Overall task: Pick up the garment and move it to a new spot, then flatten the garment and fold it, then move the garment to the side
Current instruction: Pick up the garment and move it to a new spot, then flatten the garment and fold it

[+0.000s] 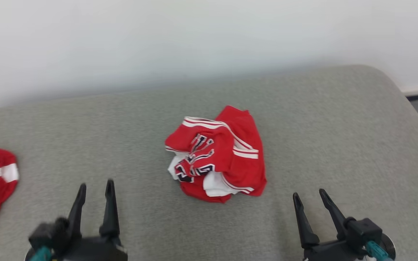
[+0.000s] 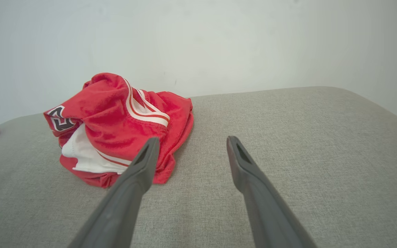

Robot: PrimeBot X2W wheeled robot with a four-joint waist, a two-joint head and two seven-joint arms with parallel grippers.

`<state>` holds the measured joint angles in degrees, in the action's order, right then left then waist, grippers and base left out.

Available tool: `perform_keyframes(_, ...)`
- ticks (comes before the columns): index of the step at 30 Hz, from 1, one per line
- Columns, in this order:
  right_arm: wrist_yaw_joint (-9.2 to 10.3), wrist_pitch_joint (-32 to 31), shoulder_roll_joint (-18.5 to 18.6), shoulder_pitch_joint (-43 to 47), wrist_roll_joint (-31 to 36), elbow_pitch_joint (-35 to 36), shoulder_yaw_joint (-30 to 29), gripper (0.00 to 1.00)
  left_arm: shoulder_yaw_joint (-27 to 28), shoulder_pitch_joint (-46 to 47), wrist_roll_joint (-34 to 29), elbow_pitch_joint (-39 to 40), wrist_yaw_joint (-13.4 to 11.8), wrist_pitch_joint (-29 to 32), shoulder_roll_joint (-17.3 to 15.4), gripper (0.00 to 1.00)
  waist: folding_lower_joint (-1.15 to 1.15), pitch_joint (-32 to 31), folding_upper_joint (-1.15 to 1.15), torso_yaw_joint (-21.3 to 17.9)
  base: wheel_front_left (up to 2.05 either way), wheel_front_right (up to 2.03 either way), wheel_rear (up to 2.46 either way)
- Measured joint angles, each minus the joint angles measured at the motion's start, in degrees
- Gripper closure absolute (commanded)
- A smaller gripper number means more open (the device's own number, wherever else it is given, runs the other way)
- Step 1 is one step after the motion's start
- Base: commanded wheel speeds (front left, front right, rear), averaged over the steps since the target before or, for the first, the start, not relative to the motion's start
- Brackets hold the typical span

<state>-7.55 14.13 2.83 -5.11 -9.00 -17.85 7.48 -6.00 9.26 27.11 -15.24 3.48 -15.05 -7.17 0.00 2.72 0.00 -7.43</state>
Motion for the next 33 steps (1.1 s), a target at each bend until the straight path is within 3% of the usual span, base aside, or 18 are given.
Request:
perform_keyframes(6,0.0,-1.0,0.0,2.0,1.7,0.3,-1.7,0.0,2.2,-7.1,-10.0,2.7,0.4,0.0,0.7,0.0,0.0,-1.8,0.0,3.6,0.0,0.0,0.0)
perform_keyframes(15,0.0,-1.8,0.0,4.3,3.2,0.4,-4.7,0.0,6.1,-11.5,-16.1,4.6,1.6,0.0,1.9,0.0,0.0,-2.9,0.01,5.7,0.0,0.0,0.0)
perform_keyframes(23,0.0,-2.0,0.0,5.2,3.4,1.6,-8.0,0.0,8.9,-11.6,-16.5,4.6,2.8,0.0,2.7,0.0,0.0,-2.1,0.0,5.9,0.0,0.0,0.0)
perform_keyframes(33,0.0,-2.1,0.0,4.9,3.0,1.9,-7.7,0.0,9.2,-11.6,-16.9,4.5,3.6,0.0,3.4,0.0,0.0,-1.2,0.01,5.7,0.0,0.0,0.0)
